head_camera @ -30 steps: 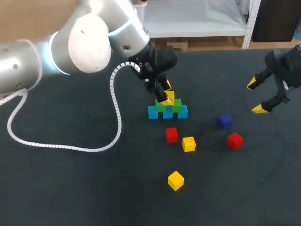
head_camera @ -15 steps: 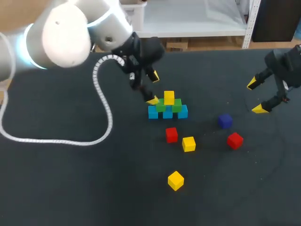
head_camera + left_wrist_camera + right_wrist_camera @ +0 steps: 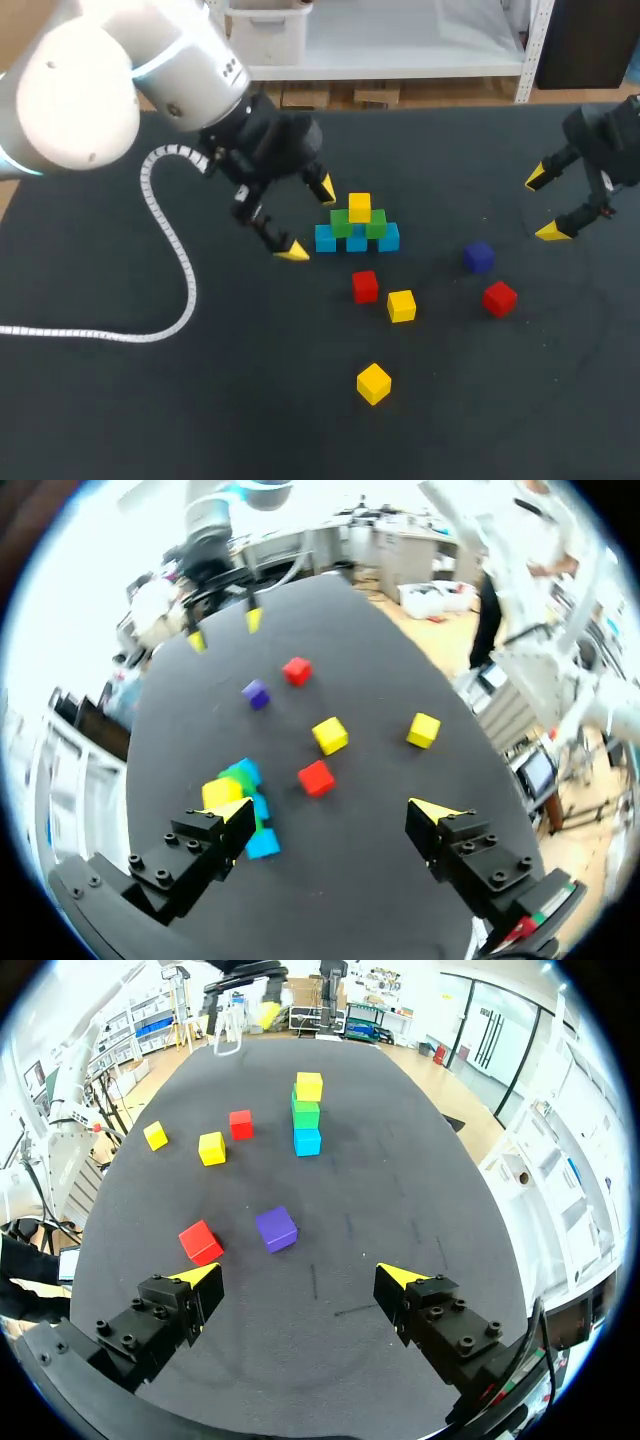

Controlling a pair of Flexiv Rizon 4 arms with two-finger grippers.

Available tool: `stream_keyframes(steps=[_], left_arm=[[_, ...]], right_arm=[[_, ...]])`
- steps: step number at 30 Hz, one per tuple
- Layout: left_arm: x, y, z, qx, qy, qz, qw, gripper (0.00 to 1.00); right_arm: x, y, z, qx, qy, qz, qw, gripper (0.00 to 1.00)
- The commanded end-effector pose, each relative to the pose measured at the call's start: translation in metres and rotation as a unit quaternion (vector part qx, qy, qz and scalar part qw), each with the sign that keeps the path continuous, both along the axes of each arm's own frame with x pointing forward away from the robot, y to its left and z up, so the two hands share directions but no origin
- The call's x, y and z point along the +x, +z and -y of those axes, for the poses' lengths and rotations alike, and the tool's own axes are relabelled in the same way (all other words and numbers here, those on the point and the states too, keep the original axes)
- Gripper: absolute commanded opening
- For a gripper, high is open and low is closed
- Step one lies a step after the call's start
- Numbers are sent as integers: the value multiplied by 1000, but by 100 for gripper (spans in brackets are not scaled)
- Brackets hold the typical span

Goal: Place the blue cubes, place green cubes on the blue cubes, place the yellow cubes on the green cubes, then place the red cubes on the yellow cubes, and place purple cube on the red cubes.

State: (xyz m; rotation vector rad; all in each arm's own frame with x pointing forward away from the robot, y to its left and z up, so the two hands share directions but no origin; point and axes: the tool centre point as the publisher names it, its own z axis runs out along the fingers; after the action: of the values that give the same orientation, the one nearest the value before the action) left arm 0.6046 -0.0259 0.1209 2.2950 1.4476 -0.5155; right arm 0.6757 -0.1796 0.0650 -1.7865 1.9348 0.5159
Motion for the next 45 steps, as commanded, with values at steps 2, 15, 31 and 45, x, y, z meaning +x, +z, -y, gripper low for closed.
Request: stream_keyframes(steps=[2, 15, 31, 45], left_arm=[[-18, -2, -2, 2, -69, 20, 997, 100], [-58, -24, 14, 79, -139, 1, 987, 100], [-117, -62, 46, 99, -162, 0, 982, 100], [-132, -93, 62, 109, -159, -8, 981, 100]], right_arm=[[0, 0, 0, 1, 0, 0, 1000, 100], [0, 0, 0, 1, 0, 0, 1000, 100], [0, 0, 0, 1, 0, 0, 1000, 100], [0, 0, 0, 1, 0, 0, 1000, 100]])
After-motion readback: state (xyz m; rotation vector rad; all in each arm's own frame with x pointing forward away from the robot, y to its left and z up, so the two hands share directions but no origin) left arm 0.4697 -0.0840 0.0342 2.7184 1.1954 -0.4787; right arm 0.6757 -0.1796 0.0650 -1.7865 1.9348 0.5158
